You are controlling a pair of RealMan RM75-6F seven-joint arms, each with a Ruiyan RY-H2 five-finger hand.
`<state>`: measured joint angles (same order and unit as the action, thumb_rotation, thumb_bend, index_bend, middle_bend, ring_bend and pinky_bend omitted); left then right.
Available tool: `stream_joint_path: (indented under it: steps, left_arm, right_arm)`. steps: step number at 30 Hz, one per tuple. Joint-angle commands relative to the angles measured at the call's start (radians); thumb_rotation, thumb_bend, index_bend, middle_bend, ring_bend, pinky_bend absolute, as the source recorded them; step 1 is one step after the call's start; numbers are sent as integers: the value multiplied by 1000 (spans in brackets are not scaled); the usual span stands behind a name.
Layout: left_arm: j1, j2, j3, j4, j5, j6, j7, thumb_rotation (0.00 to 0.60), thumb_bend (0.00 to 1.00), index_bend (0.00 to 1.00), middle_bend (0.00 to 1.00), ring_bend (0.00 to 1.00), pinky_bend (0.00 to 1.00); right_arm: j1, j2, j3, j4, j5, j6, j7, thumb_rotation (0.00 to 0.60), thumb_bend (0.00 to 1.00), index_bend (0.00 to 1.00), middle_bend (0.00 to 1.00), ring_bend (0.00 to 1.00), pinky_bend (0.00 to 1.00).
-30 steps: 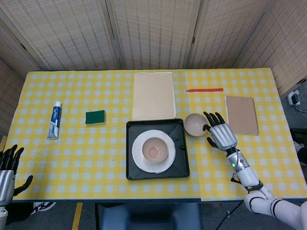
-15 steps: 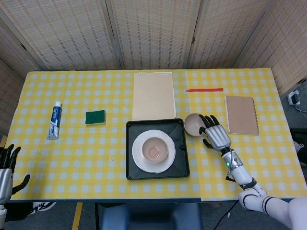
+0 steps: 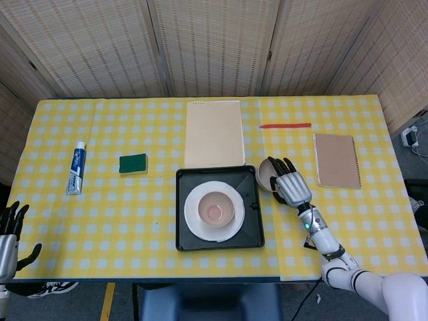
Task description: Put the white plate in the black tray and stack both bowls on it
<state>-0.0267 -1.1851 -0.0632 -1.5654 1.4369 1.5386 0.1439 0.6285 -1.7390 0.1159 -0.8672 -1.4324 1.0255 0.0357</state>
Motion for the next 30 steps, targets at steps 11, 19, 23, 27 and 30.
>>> stream_joint_path:
  steps: [11, 19, 23, 27, 30]
  left_arm:
    - [2, 12, 7, -10, 8, -5, -26, 600, 314, 49, 23, 0, 0]
    - [1, 23, 15, -18, 21, -10, -47, 600, 314, 47, 16, 0, 0]
    - [3, 24, 17, -19, 26, -3, -49, 600, 314, 46, 16, 0, 0]
    - [5, 31, 22, -23, 29, -7, -62, 600, 313, 49, 16, 0, 0]
    - [6, 33, 20, -23, 26, -6, -63, 600, 314, 48, 16, 0, 0]
  right_arm:
    - [-41, 82, -35, -160, -76, 128, -36, 600, 434, 695, 14, 0, 0]
    - [-33, 159, -50, -376, -137, 164, -142, 600, 433, 695, 14, 0, 0]
    - [-20, 177, -49, -463, -145, 147, -193, 600, 433, 695, 14, 0, 0]
    - [1, 172, -47, -519, -140, 108, -242, 600, 434, 695, 14, 0, 0]
    - [17, 151, -42, -528, -130, 78, -279, 600, 433, 695, 14, 0, 0]
